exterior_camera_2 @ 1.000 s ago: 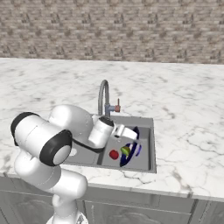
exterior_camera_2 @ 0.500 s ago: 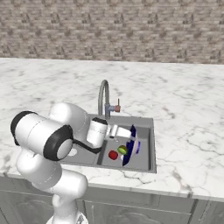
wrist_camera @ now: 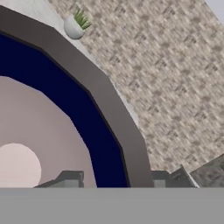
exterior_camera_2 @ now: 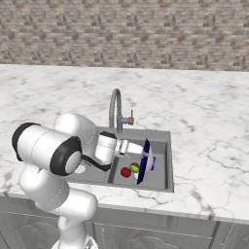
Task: Dump the kiwi and tomato from the bowl so the bowl can be washed. Place the bowl in the sink after clearing the leftovers.
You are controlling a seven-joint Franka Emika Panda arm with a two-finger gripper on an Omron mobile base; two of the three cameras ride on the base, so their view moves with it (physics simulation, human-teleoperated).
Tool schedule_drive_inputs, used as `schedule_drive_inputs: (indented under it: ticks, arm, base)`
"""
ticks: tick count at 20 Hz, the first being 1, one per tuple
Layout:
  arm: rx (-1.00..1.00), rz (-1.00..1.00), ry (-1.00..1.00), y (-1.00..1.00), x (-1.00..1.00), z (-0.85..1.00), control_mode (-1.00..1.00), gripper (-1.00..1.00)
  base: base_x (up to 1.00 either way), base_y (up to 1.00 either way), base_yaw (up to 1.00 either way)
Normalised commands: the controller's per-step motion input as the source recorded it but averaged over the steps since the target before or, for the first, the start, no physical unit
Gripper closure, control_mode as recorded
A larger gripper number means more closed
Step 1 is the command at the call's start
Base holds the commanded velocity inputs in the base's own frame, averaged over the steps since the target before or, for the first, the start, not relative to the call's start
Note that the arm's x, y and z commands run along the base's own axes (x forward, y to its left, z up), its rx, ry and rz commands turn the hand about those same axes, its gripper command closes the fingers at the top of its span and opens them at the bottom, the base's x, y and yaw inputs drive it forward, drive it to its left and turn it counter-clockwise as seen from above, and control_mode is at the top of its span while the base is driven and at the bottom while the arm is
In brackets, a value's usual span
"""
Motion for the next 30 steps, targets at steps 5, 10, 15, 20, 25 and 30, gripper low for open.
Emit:
schedule_drive_inputs:
  ticks: [5, 10, 15, 20, 25, 30]
  arm:
    - [0.00, -0.06, -0.25, -0.19, -0.25, 0.37, -1.00, 1.00]
    - [0.00, -0.02, -0.24, -0.03, -0.25, 0.39, -1.00, 1.00]
    - [0.17, 0.00, -0.19, 0.04, -0.28, 0.49, -1.00, 1.00]
    - [0.30, 0.02, -0.09, 0.25, -0.48, 0.48, -1.00, 1.00]
    - [0.28, 0.01, 0.03, 0.38, -0.43, 0.53, -1.00, 1.00]
    - [0.25, 0.08, 0.17, 0.28, -0.44, 0.38, -1.00, 1.00]
  base:
    - [0.00, 0.00, 0.00]
    - [0.00, 0.00, 0.00]
    - [0.00, 0.00, 0.00]
    - [0.00, 0.00, 0.00]
    - [0.00, 0.00, 0.00]
    - [0.00, 0.00, 0.00]
